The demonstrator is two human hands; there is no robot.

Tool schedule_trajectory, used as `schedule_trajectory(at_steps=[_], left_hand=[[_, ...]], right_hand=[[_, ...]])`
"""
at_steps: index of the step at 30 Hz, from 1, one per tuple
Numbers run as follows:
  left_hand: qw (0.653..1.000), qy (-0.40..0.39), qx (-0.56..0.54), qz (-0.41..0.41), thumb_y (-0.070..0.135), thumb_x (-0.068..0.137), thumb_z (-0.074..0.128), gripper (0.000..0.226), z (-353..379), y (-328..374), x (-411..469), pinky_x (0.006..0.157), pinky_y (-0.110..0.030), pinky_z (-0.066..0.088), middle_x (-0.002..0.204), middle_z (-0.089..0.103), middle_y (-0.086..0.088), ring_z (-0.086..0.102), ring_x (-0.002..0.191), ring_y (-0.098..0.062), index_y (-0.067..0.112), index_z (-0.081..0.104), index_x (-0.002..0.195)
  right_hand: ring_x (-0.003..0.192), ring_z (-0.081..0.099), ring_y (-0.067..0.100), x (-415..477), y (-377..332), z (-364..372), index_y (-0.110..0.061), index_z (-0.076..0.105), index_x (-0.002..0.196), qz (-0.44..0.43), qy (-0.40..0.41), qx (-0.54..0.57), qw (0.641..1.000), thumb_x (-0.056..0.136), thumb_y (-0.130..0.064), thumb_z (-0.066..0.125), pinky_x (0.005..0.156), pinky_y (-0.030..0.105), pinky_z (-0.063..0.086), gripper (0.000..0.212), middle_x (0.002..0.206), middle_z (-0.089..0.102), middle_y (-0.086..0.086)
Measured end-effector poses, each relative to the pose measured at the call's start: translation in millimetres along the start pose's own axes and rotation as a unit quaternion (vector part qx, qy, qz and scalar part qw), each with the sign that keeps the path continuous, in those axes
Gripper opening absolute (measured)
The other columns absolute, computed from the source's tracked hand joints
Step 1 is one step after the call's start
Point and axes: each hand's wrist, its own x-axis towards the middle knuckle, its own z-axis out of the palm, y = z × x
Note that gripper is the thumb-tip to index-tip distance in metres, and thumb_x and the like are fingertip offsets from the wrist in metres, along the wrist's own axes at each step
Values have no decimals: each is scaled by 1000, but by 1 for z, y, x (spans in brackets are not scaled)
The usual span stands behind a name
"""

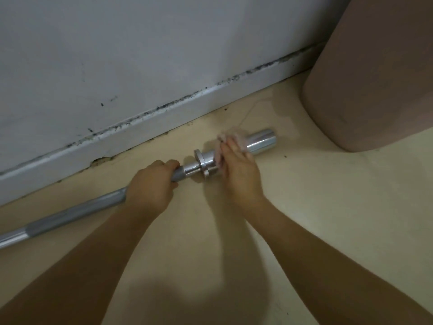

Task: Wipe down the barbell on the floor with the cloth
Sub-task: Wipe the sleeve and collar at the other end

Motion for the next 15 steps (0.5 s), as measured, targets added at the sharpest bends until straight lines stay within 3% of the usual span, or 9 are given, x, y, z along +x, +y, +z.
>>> schedule_trajectory(at_steps=[4, 9, 13, 15], left_hand=[[999, -36, 15, 24, 16, 79, 60, 18, -4, 7, -2, 61, -31, 34, 89, 68, -6, 61, 81, -30, 20, 60, 97], [997, -78, 15, 23, 17, 76, 60, 16, 0, 13, -11, 62, -27, 32, 87, 69, -3, 62, 84, -28, 20, 65, 91], [997, -76, 14, 4, 22, 80, 60, 24, 1, 13, -20, 67, -30, 40, 96, 70, -4, 62, 91, -29, 22, 65, 104], [1000, -18, -19, 15, 25, 81, 63, 45, 2, 22, -28, 80, -36, 47, 113, 66, -4, 59, 100, -30, 21, 54, 124]], right_hand=[[127, 44, 19, -8, -3, -10, -18, 44, 137, -77, -54, 0, 996, 89, -11, 51, 99, 29, 43, 49, 143, 45, 2], [123, 51, 18, -19, 5, -17, -11, 58, 122, -42, -54, -26, 997, 82, -12, 61, 100, 28, 42, 40, 126, 61, 4], [107, 56, 22, -7, 4, -19, -19, 61, 113, 14, -42, -94, 995, 83, -17, 56, 73, 28, 48, 30, 118, 65, -5], [109, 54, 21, -11, -4, -18, -20, 62, 112, 30, -23, -103, 994, 83, -19, 59, 72, 26, 46, 29, 119, 64, -7]])
